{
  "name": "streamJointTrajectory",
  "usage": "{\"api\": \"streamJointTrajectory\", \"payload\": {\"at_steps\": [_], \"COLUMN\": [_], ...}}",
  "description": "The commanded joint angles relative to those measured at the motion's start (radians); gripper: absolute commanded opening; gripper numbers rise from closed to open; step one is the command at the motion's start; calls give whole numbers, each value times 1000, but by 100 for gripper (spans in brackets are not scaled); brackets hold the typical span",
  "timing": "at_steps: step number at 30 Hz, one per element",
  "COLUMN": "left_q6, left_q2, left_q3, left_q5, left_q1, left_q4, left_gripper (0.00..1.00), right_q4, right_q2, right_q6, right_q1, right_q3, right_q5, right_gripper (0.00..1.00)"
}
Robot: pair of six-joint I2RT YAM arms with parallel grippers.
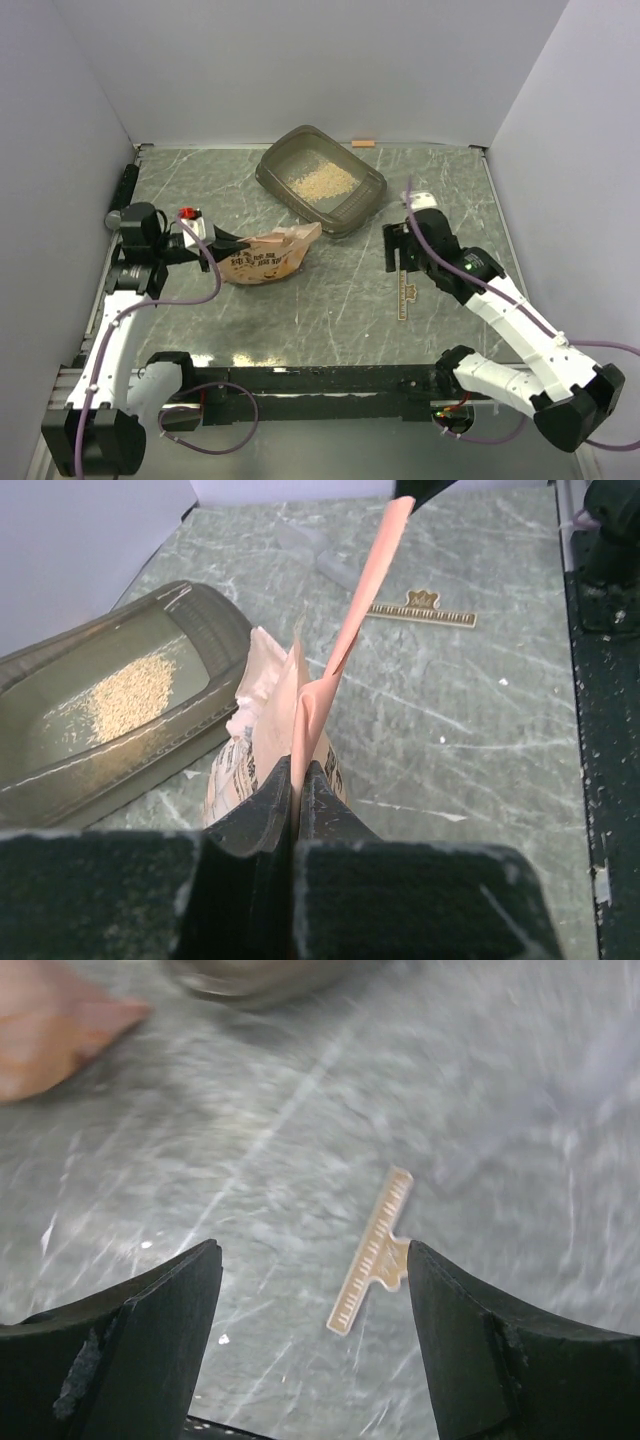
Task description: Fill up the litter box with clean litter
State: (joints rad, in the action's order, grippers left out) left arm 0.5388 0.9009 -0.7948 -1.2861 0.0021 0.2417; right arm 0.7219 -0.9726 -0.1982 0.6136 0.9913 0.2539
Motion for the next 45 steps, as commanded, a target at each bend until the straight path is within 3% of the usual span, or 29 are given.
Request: {"api": "streamJointTrajectory", "payload": {"at_steps": [1, 3, 5, 10, 13, 21, 29, 34, 39, 45], "left_q6": [-172, -115, -48, -60, -160, -125, -99, -40, -34, -33], "left_q2": [-94, -94, -79, -74, -79, -109, -129, -131, -209, -235], "left_q3": [3, -3, -32, -15, 31, 55, 33, 22, 45, 51], "left_q5": [-268, -301, -298, -297, -286, -262, -308, -138, 225, 321], "left_q1": [-25, -45, -76, -140, -174, -175, -183, -224, -278, -284], "left_q4": [-350, -329, -199, -217, -341, -321, -315, -214, -261, -286], "left_gripper": [1, 1, 1, 1, 1, 1, 1, 1, 1, 1], "right_q4": [-8, -25, -38, -47, -76, -119, -185, -190, -185, -182], "right_q2": [11, -17, -52, -237, -330, -538, -650, -710, -764, -787], "right_q6": [-204, -254, -292, -440, -471, -512, -504, -507, -506, -501], "right_q1": [-155, -219, -259, -325, -345, -459, -463, -463, -463, -463], "right_q3": [-55, -57, -51, -14, 9, 56, 92, 116, 135, 136], "right_q5": [27, 62, 120, 214, 237, 197, 114, 96, 79, 82], "right_gripper": [79, 77, 77, 79, 80, 81, 82, 82, 82, 81]}}
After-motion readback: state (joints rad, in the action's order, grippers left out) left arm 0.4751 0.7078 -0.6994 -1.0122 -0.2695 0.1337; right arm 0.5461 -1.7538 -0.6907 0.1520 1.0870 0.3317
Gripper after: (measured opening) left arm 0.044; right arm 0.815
